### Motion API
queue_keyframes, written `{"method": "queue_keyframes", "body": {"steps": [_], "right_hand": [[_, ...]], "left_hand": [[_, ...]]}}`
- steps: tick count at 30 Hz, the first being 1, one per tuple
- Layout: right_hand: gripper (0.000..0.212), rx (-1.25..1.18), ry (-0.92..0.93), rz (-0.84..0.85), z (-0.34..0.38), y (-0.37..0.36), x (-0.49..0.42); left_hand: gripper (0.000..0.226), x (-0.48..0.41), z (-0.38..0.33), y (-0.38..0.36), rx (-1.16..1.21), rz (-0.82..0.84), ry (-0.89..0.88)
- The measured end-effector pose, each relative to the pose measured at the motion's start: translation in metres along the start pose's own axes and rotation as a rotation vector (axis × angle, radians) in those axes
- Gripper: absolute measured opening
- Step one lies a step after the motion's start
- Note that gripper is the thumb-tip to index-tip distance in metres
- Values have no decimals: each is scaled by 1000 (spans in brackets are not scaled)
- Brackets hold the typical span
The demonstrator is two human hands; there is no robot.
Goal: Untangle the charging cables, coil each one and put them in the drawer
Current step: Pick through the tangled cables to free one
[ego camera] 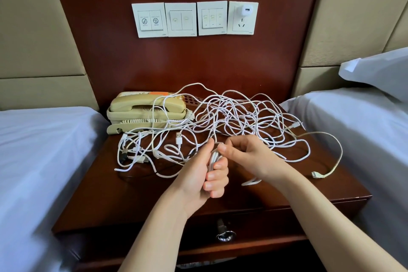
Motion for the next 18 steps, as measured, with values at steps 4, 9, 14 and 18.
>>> {"method": "queue_keyframes", "body": {"steps": [4, 9, 14, 18], "right_hand": [[35, -133, -46, 3, -4, -6, -2], [42, -250, -137, 105, -11, -17, 1], [37, -100, -169, 133, -16, -16, 5], [38, -1, -156, 129, -13, -10, 6]], "left_hand": [[60, -2, -2, 3, 153, -24, -29], [58, -1, -7, 5, 247, -59, -72], [60, -1, -14, 11, 379, -115, -126], [58, 0, -17, 11, 435, -137, -151]]}}
Point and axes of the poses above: each hand's wrist, its own x-axis away from the middle knuckle, its own y-axis out of the back of the hand, z = x × y, the point moved 9 cm from there along -x, towards the middle knuckle
